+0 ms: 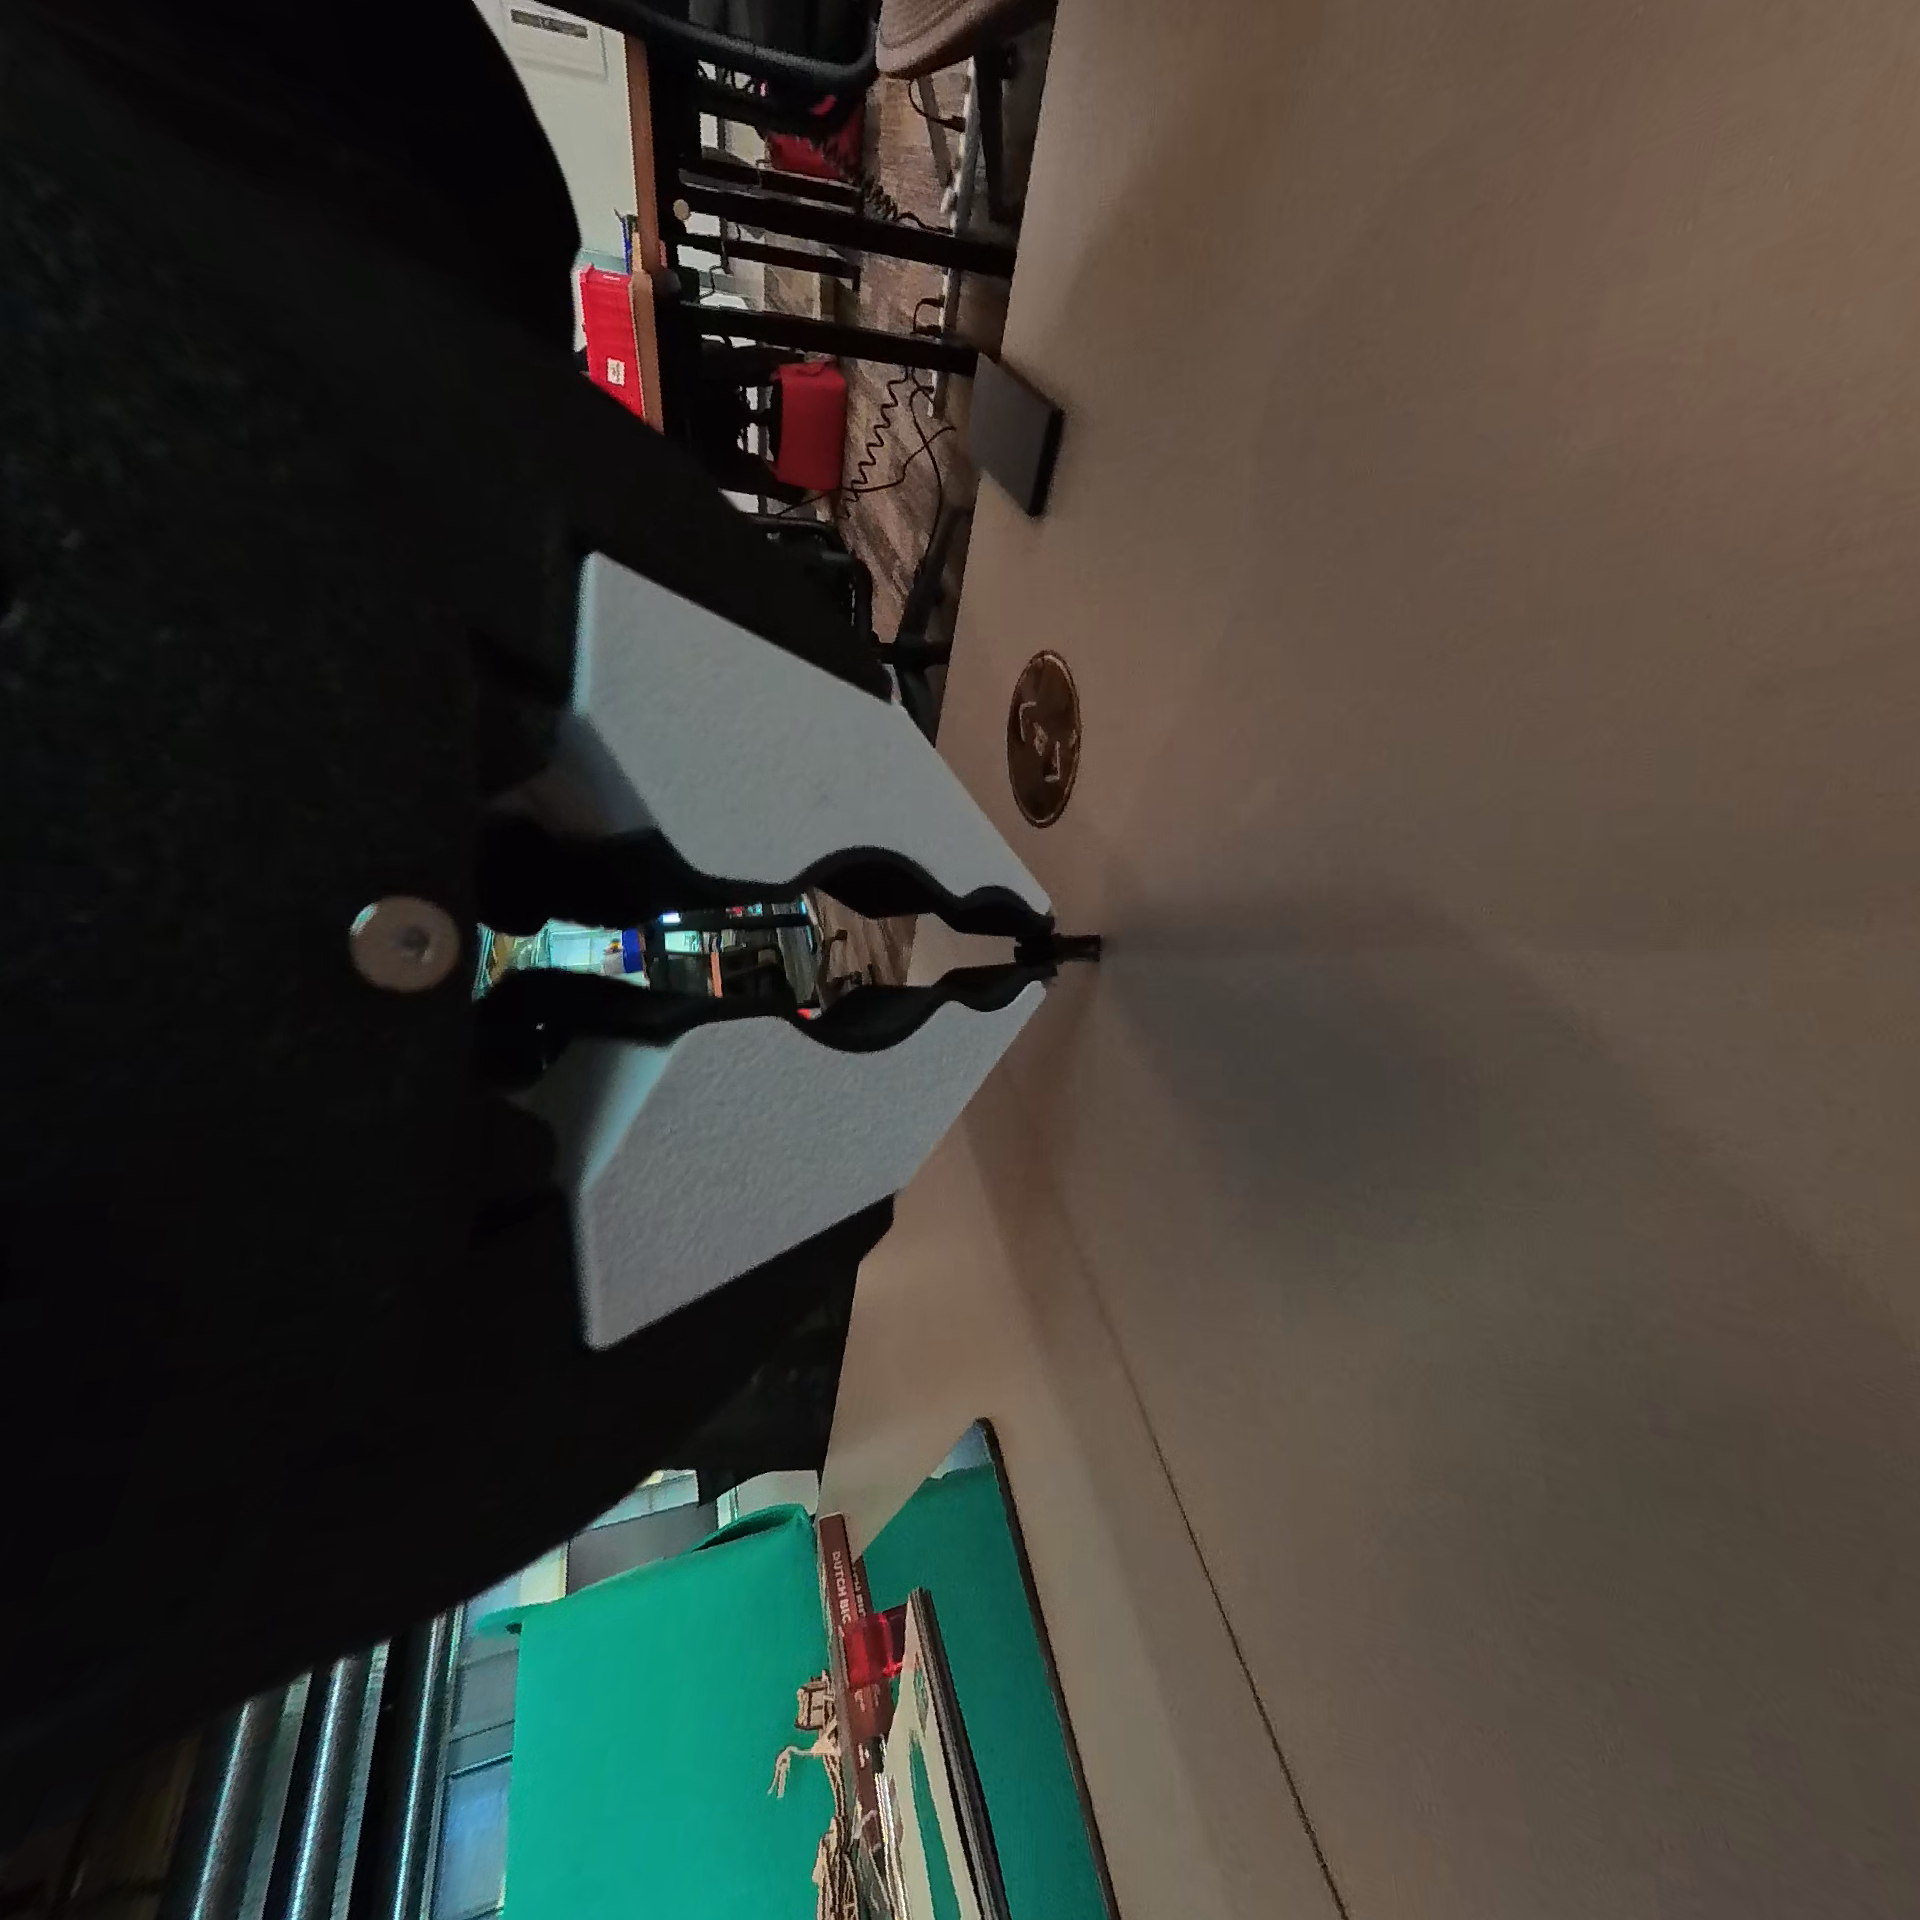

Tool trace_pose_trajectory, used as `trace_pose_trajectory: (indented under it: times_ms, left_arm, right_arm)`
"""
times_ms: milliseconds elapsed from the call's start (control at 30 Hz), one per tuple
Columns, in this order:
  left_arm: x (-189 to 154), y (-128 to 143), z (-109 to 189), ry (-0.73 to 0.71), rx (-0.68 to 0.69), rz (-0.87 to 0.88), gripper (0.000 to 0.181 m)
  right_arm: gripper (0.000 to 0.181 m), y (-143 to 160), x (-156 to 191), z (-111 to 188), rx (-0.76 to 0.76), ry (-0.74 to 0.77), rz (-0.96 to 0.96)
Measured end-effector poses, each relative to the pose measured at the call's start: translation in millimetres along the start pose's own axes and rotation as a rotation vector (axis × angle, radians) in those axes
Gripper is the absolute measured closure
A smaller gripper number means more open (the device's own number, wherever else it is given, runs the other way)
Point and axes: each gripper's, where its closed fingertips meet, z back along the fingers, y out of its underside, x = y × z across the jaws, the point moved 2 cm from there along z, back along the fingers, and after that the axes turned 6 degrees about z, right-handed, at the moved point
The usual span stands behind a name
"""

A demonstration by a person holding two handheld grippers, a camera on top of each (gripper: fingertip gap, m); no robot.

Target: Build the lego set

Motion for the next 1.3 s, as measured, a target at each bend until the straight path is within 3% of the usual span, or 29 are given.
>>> trace_pose_trajectory:
  times_ms: [200,500,633,833,1300]
  left_arm:
    - [0,0,0,0.001,-0.001,0.000,0.167]
    - [-2,1,-1,0.006,0.003,-0.002,0.167]
    - [-2,1,-1,0.004,0.005,-0.003,0.167]
    - [-1,2,-2,0.001,0.007,-0.004,0.167]
    - [-2,2,-2,0.000,0.011,-0.010,0.167]
  right_arm:
    - [0.178,-1,0,1,-0.061,-0.011,0.012]
    - [0.178,-6,9,0,-0.446,-0.099,0.005]
    - [0.172,-2,14,-3,-0.540,-0.162,-0.035]
    - [0.170,-2,6,7,-0.680,-0.114,-0.082]
    - [0.175,-6,-1,-3,-0.663,-0.109,-0.154]
